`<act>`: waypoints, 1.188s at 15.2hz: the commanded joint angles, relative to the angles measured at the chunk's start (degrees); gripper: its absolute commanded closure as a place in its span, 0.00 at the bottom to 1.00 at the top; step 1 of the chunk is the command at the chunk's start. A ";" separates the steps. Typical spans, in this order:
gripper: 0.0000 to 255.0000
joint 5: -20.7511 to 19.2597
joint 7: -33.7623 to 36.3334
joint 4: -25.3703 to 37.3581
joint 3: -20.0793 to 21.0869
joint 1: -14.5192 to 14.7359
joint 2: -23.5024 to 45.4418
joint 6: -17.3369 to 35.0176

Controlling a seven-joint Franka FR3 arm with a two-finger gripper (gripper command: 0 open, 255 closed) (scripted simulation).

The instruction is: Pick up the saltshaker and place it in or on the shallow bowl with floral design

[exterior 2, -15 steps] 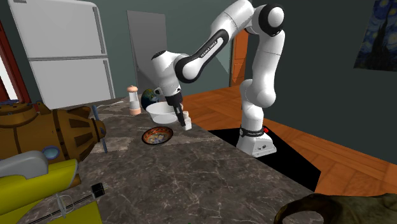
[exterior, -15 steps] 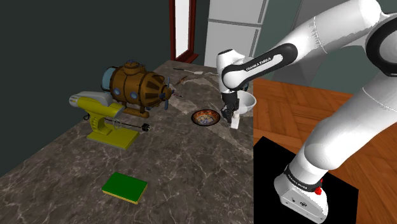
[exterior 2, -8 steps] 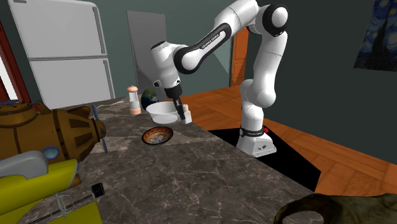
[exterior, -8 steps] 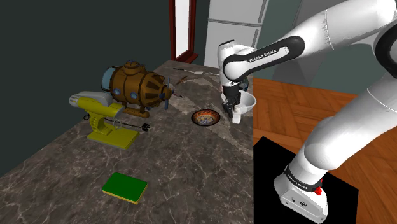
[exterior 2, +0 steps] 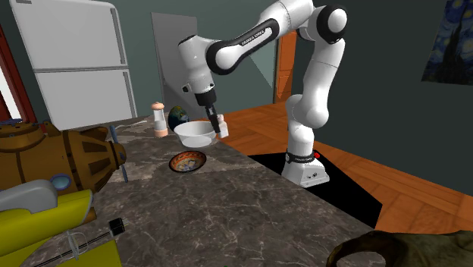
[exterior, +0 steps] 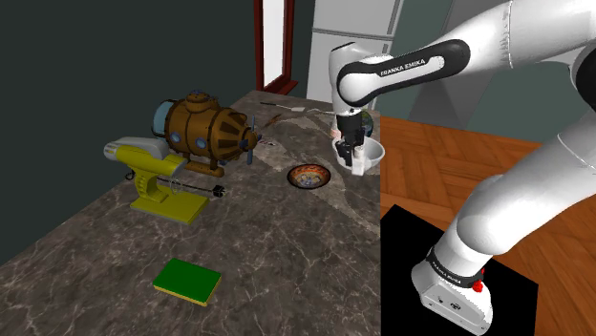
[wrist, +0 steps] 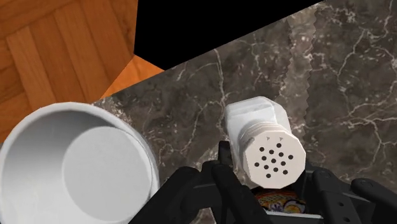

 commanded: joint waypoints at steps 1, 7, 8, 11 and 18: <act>1.00 0.09 -0.07 0.86 0.03 0.04 -0.62 -1.52; 1.00 0.56 2.46 10.30 1.70 0.98 7.57 -2.98; 1.00 0.58 3.09 12.67 2.07 1.21 9.68 -3.30; 1.00 0.44 4.95 20.20 3.08 1.97 16.05 -4.62; 1.00 -0.21 7.39 28.72 4.04 3.16 25.14 -4.29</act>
